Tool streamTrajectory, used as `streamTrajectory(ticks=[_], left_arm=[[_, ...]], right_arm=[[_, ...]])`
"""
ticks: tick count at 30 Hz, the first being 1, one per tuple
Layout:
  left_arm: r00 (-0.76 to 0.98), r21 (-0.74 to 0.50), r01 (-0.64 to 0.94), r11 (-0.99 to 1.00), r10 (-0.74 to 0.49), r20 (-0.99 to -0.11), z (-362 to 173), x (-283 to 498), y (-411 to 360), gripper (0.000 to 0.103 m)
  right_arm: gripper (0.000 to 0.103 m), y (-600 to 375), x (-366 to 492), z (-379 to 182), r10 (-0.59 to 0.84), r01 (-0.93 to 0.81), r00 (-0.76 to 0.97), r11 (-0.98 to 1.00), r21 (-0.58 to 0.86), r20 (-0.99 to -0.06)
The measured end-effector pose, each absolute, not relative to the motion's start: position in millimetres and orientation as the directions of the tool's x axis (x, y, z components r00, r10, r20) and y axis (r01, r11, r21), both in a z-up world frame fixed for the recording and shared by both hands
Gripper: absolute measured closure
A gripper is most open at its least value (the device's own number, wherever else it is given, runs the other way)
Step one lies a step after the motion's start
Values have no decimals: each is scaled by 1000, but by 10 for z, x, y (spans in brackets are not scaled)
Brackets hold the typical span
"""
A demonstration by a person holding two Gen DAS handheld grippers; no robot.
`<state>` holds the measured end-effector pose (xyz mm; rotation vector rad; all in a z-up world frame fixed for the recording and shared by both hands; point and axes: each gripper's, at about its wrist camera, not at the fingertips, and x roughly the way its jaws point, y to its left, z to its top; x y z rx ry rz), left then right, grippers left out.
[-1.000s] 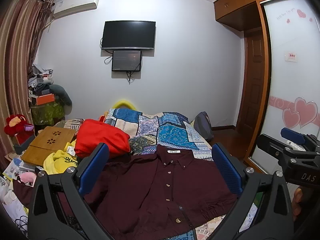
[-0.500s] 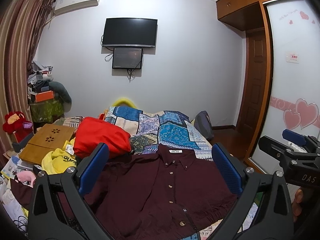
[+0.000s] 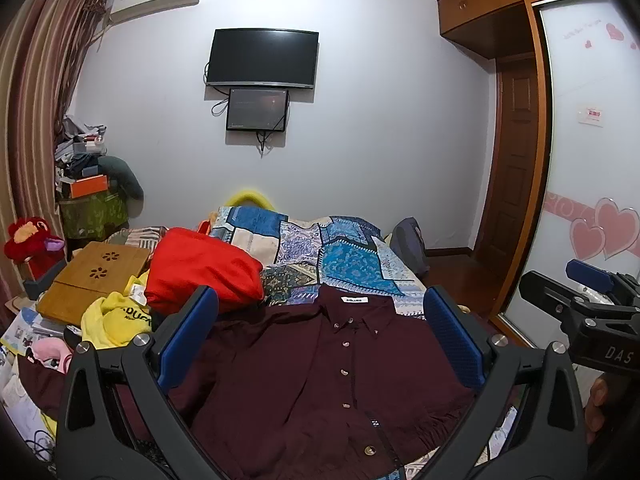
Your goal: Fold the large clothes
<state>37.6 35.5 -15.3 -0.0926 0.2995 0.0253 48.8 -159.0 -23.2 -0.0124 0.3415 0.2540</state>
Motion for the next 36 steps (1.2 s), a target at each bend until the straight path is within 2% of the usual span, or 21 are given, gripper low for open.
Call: streamTrajectory(ticks=[11, 17, 28, 36], left_arm=[[946, -99, -65, 993, 30, -324, -236, 495, 494, 0], [933, -85, -134, 987, 96, -347, -327, 576, 688, 0], [801, -155, -487, 859, 370, -470, -725, 578, 1872, 0], [660, -238, -670, 703, 419, -624, -1295, 348, 2945, 0]], right_arm=[[1, -1562, 611, -267, 248, -256, 897, 966, 28, -367], [1, -1512, 772, -363, 251, -264, 879, 964, 26, -405], [1, -1434, 1180, -614, 220, -235, 823, 971, 39, -524], [1, -1266, 1392, -798, 194, -238, 772, 971, 9, -605]])
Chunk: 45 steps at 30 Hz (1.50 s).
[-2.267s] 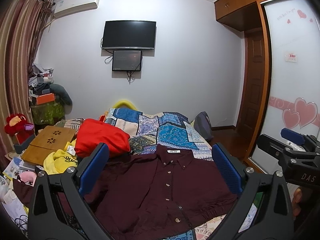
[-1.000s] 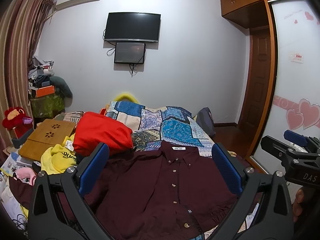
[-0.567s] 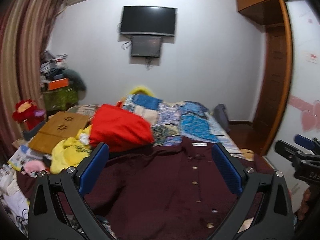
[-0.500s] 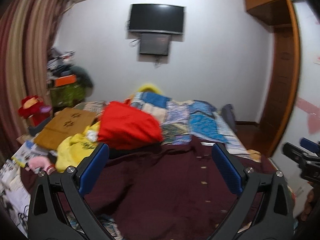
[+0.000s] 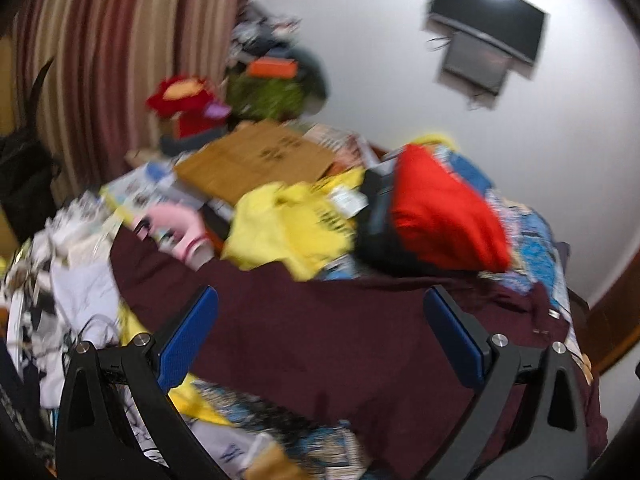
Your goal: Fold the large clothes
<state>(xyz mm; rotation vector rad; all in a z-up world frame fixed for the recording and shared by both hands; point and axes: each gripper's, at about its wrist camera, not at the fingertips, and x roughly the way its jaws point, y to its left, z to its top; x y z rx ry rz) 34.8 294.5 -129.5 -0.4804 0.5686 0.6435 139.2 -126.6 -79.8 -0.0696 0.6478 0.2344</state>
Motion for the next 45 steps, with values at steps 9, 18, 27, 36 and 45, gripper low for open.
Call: streamTrajectory(ticks=[9, 18, 27, 36, 45], left_arm=[[631, -431, -710, 557, 231, -741, -2084, -7, 3705, 0], [662, -612, -698, 370, 9, -750, -2828, -151, 3989, 9], [697, -667, -686, 290, 0, -717, -3202, -124, 4165, 15], [620, -542, -756, 367, 135, -773, -2942, -152, 4185, 92], [743, -502, -626, 597, 259, -618, -1752, 116, 3912, 96]], right_arm=[[1, -1052, 1531, -933, 188, -267, 732, 964, -21, -655], [1, -886, 1598, -1071, 169, -281, 697, 959, -48, -697], [1, -880, 1641, -1125, 146, -265, 688, 962, -59, -711], [1, -890, 1599, -1108, 147, -273, 697, 960, -70, -701], [1, -1034, 1612, -1078, 153, -265, 717, 962, -64, -680]])
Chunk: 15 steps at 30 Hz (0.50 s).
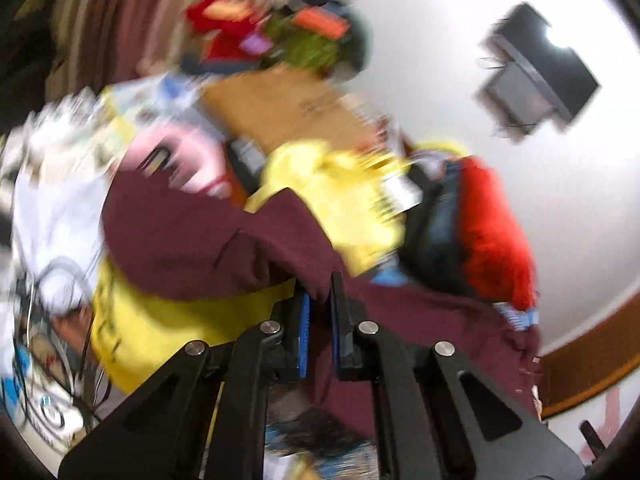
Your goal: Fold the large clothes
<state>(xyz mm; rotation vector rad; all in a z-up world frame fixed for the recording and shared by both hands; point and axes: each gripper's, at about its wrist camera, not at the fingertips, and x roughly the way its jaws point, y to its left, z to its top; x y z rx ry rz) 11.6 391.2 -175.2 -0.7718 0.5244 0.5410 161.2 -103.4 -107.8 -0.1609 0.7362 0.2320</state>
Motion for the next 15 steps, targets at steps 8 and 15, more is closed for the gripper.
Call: streamTrajectory(ticks=[8, 15], left_arm=[[912, -483, -335, 809, 149, -383, -539, 966, 3160, 97], [941, -384, -114, 916, -24, -338, -75, 1687, 2155, 97]], right_arm=[[1, -1379, 1701, -980, 173, -243, 743, 970, -19, -647], [1, -1777, 1777, -966, 157, -212, 751, 977, -9, -641]])
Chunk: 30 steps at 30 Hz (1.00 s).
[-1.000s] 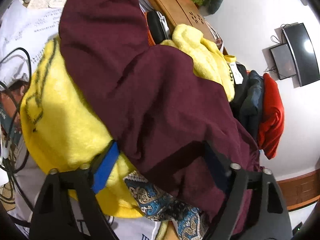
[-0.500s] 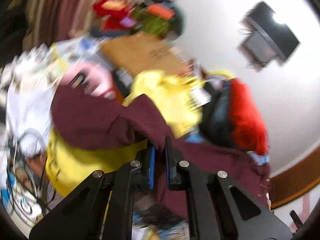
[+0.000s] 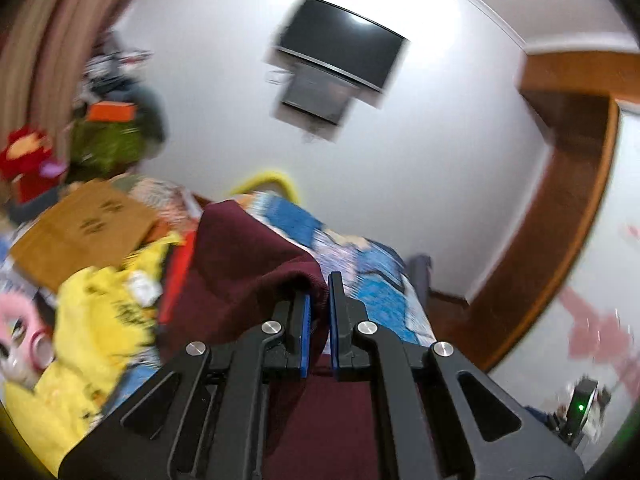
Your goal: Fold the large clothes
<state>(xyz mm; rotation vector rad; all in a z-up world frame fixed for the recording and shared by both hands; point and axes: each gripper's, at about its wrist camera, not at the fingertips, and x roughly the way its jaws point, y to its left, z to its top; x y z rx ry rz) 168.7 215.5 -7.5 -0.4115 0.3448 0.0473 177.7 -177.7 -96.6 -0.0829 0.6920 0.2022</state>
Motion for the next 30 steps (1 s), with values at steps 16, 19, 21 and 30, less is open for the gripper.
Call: streamTrajectory(ticks=[16, 19, 21, 30], left_arm=[[551, -333, 226, 915, -402, -731, -1523, 2604, -8, 97], [497, -280, 259, 924, -376, -782, -1715, 2515, -343, 96], [461, -256, 277, 926, -362, -810, -1791, 2459, -431, 95], [539, -215, 195, 957, -288, -791, -1638, 2231, -42, 49]], right_arm=[[1, -2337, 1740, -1281, 124, -150, 693, 988, 25, -710], [1, -2327, 1722, -1328, 137, -171, 678, 985, 26, -722], [1, -2289, 1713, -1339, 143, -189, 675, 982, 18, -724], [1, -2108, 1673, -1277, 152, -245, 689, 969, -31, -709]])
